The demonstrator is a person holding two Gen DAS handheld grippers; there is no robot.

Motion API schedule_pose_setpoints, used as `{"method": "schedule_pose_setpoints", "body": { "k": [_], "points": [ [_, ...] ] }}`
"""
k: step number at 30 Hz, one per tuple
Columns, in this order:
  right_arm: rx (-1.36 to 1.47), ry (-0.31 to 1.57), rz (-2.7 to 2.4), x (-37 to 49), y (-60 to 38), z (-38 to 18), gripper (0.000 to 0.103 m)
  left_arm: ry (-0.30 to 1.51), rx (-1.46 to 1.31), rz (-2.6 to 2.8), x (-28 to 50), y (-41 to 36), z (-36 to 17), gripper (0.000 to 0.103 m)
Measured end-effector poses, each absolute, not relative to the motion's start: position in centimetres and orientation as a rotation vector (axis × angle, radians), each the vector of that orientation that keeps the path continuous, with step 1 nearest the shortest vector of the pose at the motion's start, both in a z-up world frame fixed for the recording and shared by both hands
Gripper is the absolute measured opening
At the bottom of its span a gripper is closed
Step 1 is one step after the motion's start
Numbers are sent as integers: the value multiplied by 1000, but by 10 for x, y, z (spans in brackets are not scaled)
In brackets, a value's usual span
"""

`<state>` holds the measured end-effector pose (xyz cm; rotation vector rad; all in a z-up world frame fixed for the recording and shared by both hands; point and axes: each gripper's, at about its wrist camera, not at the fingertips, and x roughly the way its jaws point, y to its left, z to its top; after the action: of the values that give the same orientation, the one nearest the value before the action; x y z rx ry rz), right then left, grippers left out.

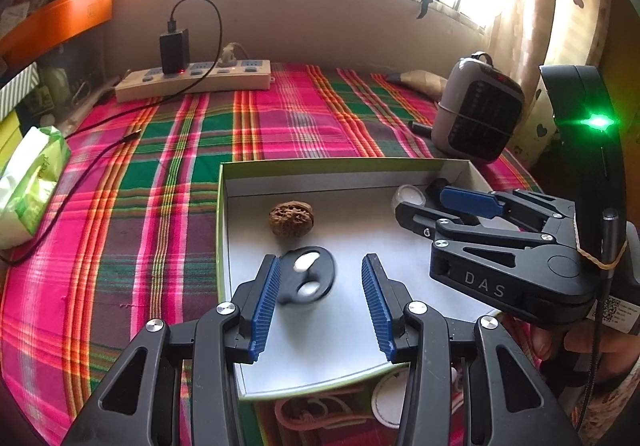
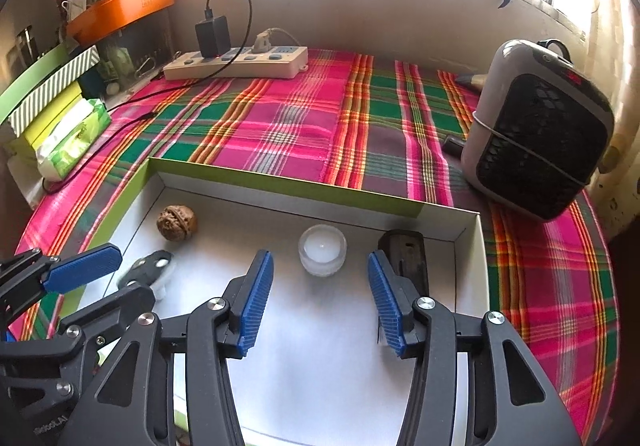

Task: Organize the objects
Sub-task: 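Open the right tool to set down the container while the left tool drops the puck, then withdraw both open tools from the box toward the items beside it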

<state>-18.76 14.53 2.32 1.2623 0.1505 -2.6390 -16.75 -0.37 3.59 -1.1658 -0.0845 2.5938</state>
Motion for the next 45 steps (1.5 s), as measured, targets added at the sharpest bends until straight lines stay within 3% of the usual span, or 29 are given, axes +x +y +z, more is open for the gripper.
{"method": "schedule_pose_setpoints", "body": {
  "k": [30,45],
  "points": [
    [1134,96,-2714,-110,178,49,50,-182,-1084,2664,-111,-48,52,41],
    [1164,56,-2700,-77,195,34,50,-158,-1130,2622,-94,-52,37,41]
  ]
}}
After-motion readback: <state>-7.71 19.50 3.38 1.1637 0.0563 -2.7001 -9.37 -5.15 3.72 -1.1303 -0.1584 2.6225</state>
